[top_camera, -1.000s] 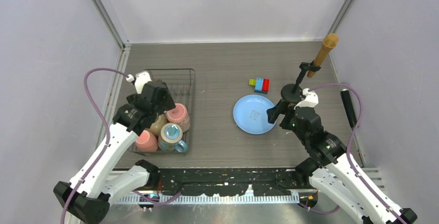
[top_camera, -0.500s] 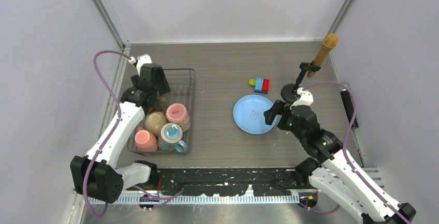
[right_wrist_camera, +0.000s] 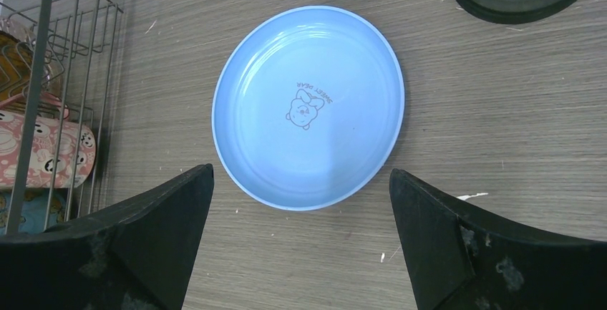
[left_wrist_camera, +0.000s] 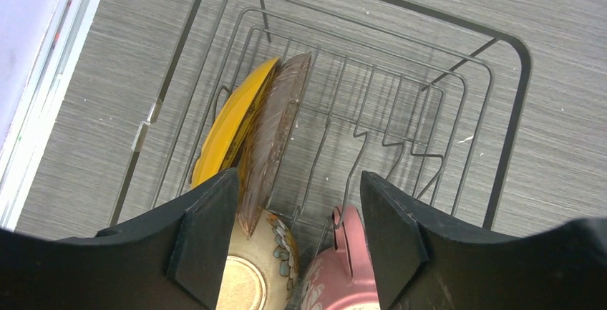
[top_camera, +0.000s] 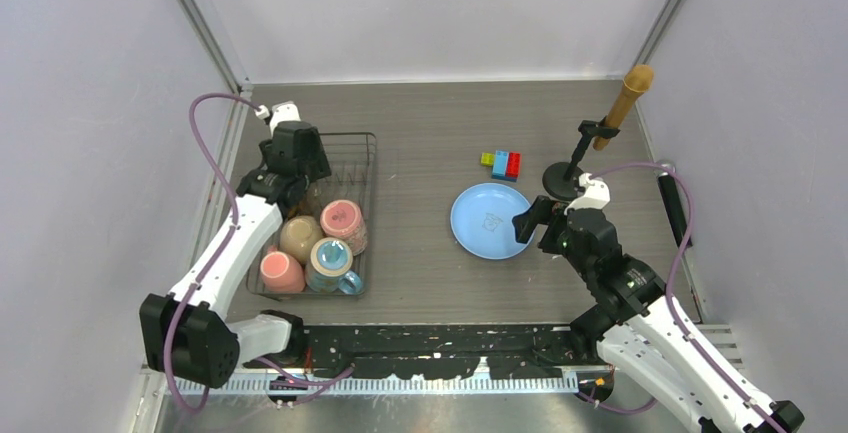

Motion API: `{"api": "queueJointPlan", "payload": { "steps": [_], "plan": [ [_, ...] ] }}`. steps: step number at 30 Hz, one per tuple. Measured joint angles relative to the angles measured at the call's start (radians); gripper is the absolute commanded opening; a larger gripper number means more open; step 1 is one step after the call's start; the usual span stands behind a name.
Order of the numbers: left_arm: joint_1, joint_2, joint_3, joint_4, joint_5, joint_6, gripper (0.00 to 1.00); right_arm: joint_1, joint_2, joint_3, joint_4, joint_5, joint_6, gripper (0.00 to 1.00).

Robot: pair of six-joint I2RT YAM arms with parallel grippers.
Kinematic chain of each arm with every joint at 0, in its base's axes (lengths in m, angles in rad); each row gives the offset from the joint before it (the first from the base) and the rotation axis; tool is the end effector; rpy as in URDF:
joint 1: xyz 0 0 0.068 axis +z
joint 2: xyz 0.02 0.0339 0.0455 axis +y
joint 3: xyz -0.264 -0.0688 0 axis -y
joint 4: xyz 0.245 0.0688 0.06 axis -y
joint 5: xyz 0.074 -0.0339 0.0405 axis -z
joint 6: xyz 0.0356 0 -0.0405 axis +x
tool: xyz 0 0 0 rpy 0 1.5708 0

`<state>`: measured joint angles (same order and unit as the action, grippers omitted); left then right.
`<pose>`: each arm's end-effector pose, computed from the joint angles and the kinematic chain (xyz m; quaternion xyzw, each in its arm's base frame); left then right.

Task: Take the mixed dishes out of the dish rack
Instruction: Pick up the plate from the dish rack.

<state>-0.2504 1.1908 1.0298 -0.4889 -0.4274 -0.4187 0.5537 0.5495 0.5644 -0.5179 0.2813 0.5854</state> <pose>0.2538 -0.0497 0.3142 -0.1675 0.8645 0.0369 0.4725 0.1190 0.0619 0.2629 0.0848 0.8511 0.1701 0.4894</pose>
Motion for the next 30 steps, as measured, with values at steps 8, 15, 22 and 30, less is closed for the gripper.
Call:
{"api": "queueJointPlan", "payload": {
  "steps": [8,15,22,30],
  "plan": [
    [0.002,0.035,-0.015,0.002,-0.005,0.005,0.64,0.0,0.0,-0.008,-0.006,0.008,0.001,1.0],
    [0.008,0.056,-0.032,0.007,-0.014,0.004,0.62,0.0,0.0,-0.016,-0.014,0.019,0.004,1.0],
    [0.019,0.107,-0.038,0.008,-0.018,0.001,0.59,0.0,0.0,-0.02,-0.024,0.035,0.008,1.0],
    [0.023,0.151,-0.038,0.029,-0.035,0.001,0.49,0.0,-0.015,-0.024,-0.037,0.046,0.012,1.0]
  ]
}}
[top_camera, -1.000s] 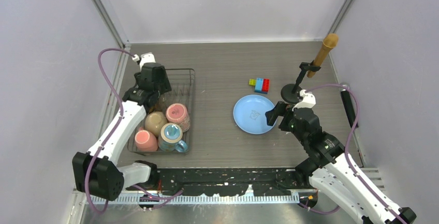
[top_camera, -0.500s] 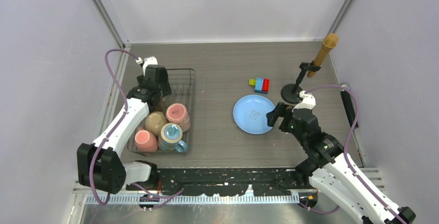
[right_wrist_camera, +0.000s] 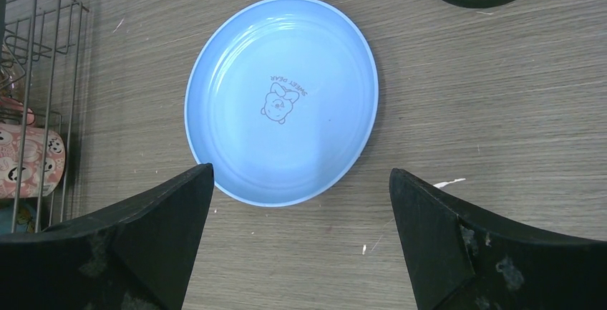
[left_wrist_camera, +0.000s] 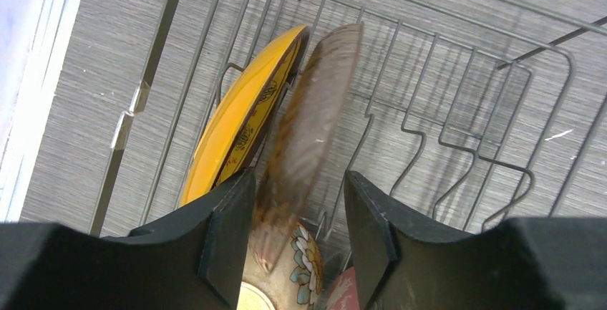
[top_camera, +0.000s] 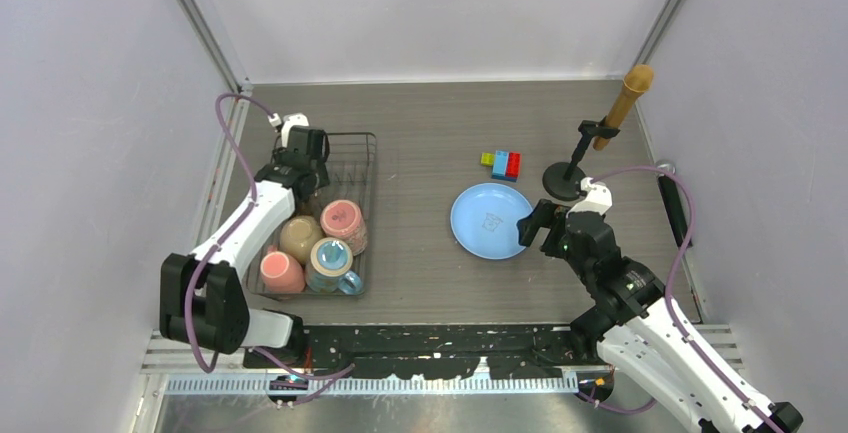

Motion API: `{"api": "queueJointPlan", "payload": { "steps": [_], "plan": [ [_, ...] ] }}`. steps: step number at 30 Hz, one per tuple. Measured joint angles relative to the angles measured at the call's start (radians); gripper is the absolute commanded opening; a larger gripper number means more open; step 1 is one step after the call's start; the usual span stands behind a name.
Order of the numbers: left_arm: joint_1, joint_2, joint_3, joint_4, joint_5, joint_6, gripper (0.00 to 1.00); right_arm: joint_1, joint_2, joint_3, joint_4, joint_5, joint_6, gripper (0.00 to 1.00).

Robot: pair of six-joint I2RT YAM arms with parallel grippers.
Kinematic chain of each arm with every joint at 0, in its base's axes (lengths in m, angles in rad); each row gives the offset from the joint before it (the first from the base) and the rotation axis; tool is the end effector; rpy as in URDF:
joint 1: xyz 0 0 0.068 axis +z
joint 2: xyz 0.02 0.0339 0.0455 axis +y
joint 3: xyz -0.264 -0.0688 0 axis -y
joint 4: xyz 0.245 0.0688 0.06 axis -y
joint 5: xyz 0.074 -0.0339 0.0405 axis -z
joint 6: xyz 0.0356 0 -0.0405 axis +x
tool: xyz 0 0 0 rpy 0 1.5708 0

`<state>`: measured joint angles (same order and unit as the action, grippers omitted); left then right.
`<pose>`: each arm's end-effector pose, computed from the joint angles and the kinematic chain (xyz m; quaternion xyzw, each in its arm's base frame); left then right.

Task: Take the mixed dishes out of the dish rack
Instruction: Pick up the plate from the dish rack.

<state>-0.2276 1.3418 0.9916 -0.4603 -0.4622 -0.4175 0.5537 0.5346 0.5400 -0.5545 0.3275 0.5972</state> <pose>0.2800 -0.0486 0.2662 -0.1703 0.8918 0.0872 0.4100 0.1161 0.0583 0.2531 0.0984 0.8587 0.1432 0.4821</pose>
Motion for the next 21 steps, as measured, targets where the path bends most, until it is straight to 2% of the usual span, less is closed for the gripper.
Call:
{"api": "queueJointPlan", "payload": {
  "steps": [9,15,21],
  "plan": [
    [0.001,0.061,0.001,0.008,-0.01,0.007,0.33,0.0,-0.012,0.0,-0.007,0.01,0.002,1.0],
    [0.006,0.061,0.002,0.002,-0.04,0.05,0.12,0.0,-0.012,0.0,-0.007,0.017,0.002,1.0],
    [0.018,0.061,0.039,-0.035,-0.074,0.115,0.05,0.0,0.007,0.0,-0.004,0.022,0.002,1.0]
  ]
}}
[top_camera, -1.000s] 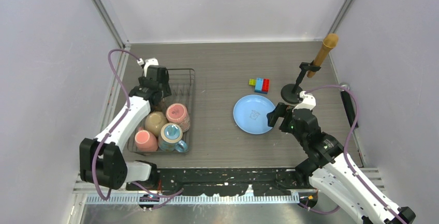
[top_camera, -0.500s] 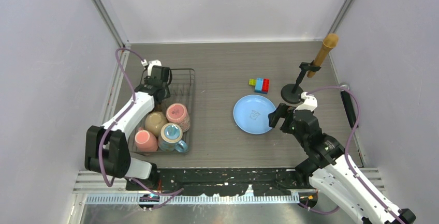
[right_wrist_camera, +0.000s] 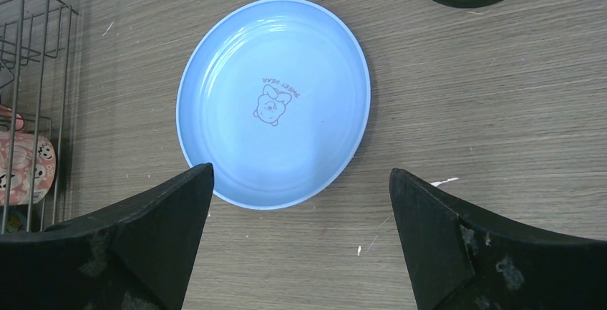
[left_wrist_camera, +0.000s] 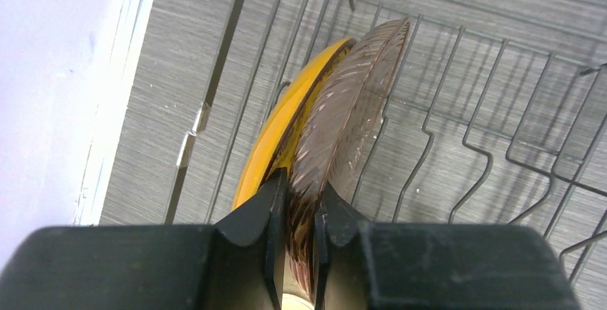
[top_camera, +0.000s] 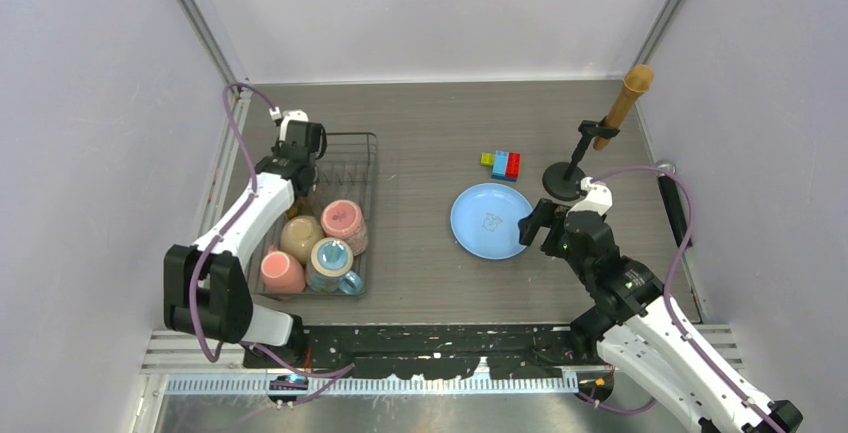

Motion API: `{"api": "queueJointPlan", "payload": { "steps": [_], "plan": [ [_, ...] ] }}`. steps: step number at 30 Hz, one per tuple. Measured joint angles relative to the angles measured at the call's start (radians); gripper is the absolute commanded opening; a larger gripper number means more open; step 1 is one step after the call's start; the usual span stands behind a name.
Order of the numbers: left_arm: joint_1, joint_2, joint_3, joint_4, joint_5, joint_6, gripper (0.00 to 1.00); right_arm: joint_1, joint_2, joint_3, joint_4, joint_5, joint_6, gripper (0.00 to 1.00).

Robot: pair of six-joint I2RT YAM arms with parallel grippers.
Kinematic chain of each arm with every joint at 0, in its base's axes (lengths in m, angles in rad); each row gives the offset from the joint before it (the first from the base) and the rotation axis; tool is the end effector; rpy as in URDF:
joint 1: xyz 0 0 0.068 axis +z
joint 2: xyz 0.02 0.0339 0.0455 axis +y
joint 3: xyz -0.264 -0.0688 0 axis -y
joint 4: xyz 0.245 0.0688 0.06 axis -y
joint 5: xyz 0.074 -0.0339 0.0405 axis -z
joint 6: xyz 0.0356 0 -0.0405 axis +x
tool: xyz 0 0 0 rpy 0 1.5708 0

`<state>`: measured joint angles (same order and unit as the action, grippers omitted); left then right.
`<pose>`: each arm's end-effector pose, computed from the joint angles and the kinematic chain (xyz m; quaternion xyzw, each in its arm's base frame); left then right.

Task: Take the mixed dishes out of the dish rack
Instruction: Pick up the plate from the dish rack, then place the plate at the center of the board.

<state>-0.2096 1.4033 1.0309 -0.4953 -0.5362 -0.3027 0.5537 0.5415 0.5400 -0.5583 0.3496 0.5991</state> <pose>0.2910 -0.0433 0.2608 -0.1332 0.9001 0.1565 0.3842 0.1169 0.0579 0.2521 0.1038 0.8595 0.1323 0.4827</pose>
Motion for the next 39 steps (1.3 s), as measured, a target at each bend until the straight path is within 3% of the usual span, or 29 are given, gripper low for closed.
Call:
{"api": "queueJointPlan", "payload": {
  "steps": [2,14,27,34,39],
  "plan": [
    [0.0,-0.003,0.023,-0.006,0.004,0.011,0.0,0.0,0.003,0.0,0.002,0.0,0.0,1.0],
    [0.0,-0.139,0.076,-0.034,0.066,-0.027,0.0,0.0,-0.021,-0.001,0.004,0.0,0.0,1.0],
    [-0.012,-0.432,0.067,-0.035,0.211,-0.167,0.0,0.0,-0.045,-0.011,0.018,-0.041,-0.003,1.0],
    [-0.012,-0.532,-0.006,-0.007,0.462,-0.234,0.0,0.0,-0.05,-0.012,0.091,-0.164,0.014,1.0],
    [-0.012,-0.536,-0.137,0.076,0.74,-0.314,0.0,-0.002,0.005,-0.039,0.327,-0.378,0.09,1.0]
  ]
}}
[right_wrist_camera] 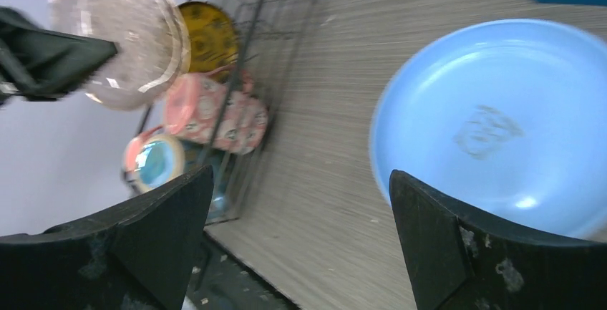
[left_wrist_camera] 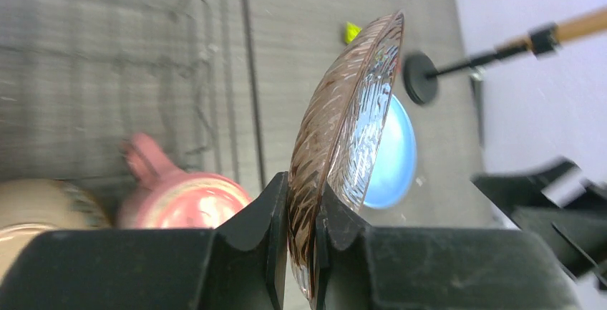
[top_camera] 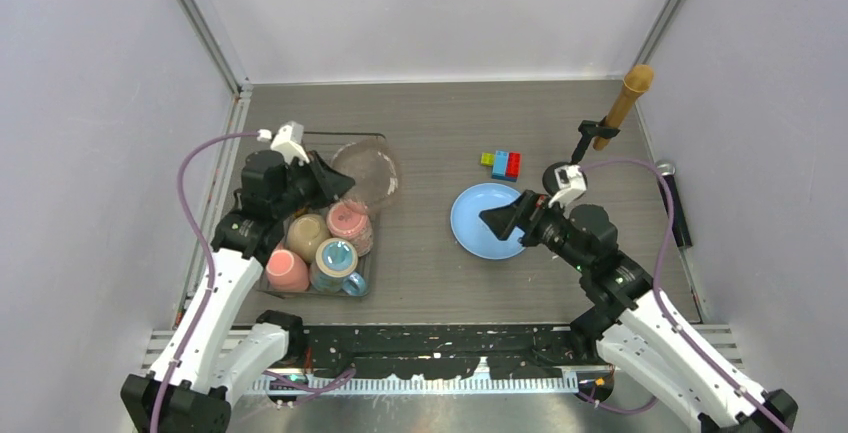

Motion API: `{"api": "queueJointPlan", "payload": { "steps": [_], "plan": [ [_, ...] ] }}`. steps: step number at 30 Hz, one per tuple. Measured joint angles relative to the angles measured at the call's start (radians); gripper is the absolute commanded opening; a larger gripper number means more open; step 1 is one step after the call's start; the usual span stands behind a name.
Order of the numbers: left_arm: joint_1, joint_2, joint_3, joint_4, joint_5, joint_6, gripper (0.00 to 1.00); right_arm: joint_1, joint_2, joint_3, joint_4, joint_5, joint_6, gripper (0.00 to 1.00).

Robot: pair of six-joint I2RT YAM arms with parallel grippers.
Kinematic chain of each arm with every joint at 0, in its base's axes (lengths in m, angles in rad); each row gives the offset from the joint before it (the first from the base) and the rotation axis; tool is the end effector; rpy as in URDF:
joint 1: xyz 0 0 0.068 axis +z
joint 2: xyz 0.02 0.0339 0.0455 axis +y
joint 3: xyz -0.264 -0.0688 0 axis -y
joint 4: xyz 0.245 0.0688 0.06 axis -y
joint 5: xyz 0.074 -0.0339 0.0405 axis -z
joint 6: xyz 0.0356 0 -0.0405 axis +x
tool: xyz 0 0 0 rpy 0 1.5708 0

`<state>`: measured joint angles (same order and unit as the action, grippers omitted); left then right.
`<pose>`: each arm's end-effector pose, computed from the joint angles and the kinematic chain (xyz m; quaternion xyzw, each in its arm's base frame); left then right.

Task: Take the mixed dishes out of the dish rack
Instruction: Place the plate at the center of the board.

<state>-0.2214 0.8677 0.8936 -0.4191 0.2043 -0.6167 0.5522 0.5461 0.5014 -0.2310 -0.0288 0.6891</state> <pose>0.1869 -0.0495 0.3395 -0.1069 0.8223 -0.3023 0.4702 0.1249 0.0781 0.2698 0.0459 0.7962 0.3601 0.4840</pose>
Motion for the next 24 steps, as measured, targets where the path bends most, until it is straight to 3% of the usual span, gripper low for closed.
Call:
{"api": "queueJointPlan", "payload": {
  "steps": [4,9,19,24],
  "plan": [
    [-0.021,0.009,-0.072,0.052,0.188,-0.05,0.0,0.0,0.129,-0.003,0.158,-0.143,0.049,0.99],
    [-0.106,0.01,-0.122,0.124,0.271,-0.076,0.0,0.018,0.262,-0.002,0.245,-0.232,0.084,0.98],
    [-0.371,0.174,-0.139,0.203,0.249,-0.087,0.0,0.057,0.318,0.002,0.358,-0.259,0.13,0.96],
    [-0.441,0.266,-0.138,0.237,0.233,-0.09,0.0,0.057,0.316,-0.011,0.404,-0.259,0.148,0.83]
  ]
}}
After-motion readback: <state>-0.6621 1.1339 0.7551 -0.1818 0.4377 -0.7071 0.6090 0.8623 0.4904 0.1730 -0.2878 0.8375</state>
